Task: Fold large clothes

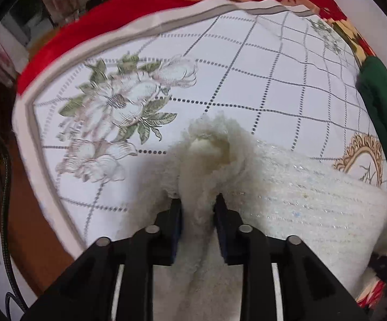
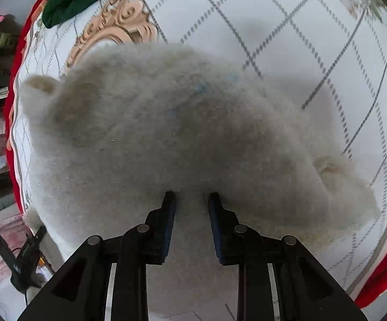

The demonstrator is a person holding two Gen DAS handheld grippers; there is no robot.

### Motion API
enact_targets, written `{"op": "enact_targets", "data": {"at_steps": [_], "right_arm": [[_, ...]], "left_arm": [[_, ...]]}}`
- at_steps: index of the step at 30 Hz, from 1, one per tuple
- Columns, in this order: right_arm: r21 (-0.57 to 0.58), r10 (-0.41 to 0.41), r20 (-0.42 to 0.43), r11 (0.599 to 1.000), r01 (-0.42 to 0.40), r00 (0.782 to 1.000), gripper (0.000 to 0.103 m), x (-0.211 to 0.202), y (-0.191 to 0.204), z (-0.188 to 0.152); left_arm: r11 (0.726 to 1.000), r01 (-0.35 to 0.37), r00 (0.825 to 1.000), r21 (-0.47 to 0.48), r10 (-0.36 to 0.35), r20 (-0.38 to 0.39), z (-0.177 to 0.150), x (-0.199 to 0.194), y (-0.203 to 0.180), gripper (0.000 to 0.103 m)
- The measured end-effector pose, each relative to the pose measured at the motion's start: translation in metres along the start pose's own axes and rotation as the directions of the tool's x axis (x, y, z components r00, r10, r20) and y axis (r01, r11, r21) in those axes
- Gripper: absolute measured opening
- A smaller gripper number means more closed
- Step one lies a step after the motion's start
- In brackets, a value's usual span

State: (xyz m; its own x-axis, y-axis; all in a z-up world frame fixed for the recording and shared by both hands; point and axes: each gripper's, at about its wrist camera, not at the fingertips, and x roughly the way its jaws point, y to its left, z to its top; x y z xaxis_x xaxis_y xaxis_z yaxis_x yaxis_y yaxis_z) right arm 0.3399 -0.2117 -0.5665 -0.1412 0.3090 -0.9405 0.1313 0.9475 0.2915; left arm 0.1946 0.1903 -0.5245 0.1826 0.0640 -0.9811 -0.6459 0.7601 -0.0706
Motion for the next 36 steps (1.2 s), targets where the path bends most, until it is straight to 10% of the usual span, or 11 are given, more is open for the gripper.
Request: {"op": "enact_targets", "data": {"at_steps": [6, 8, 10, 19, 28, 35, 36], "right_arm": [[-0.037, 0.093, 0.15, 0.995, -0.088, 0.984, 0.034, -0.05, -0.008, -0.026], [-0.025, 0.136, 0.202, 0.991, -0.134, 0.97, 0.056, -0.065, -0.022, -0.043], [-0.005, 0.163, 0.227, 0.986, -0.166, 0.96, 0.083, -0.072, -0.037, -0.055], [0.185, 0.238, 0.208, 0.943, -0.277, 0.949, 0.083, -0.025, -0.13, -0.068], [0.174, 0.546, 0.344, 0.763, -0.623, 0.764, 0.084, 0.023, -0.151, -0.036], [0.139, 0.574, 0.327, 0.757, -0.639, 0.751, 0.079, 0.032, -0.129, -0.019], [0.138, 0.582, 0.325, 0.75, -0.647, 0.745, 0.056, 0.032, -0.129, -0.018]], "left_arm": [[0.993, 0.001, 0.997, 0.119, -0.01, 0.081, -0.024, -0.059, -0.036, 0.046], [0.989, 0.018, 0.995, 0.146, -0.032, 0.096, -0.029, -0.067, -0.057, 0.087], [0.984, 0.03, 0.994, 0.176, -0.048, 0.096, -0.034, -0.07, -0.081, 0.087], [0.961, 0.055, 0.998, 0.272, -0.06, 0.012, -0.072, -0.032, -0.167, 0.088], [0.943, -0.006, 1.0, 0.334, 0.015, -0.025, -0.077, 0.025, -0.192, 0.098], [0.936, -0.028, 1.0, 0.35, 0.031, -0.002, -0.074, 0.028, -0.195, 0.1], [0.936, -0.032, 0.999, 0.35, 0.034, 0.001, -0.074, 0.028, -0.196, 0.1]]}}
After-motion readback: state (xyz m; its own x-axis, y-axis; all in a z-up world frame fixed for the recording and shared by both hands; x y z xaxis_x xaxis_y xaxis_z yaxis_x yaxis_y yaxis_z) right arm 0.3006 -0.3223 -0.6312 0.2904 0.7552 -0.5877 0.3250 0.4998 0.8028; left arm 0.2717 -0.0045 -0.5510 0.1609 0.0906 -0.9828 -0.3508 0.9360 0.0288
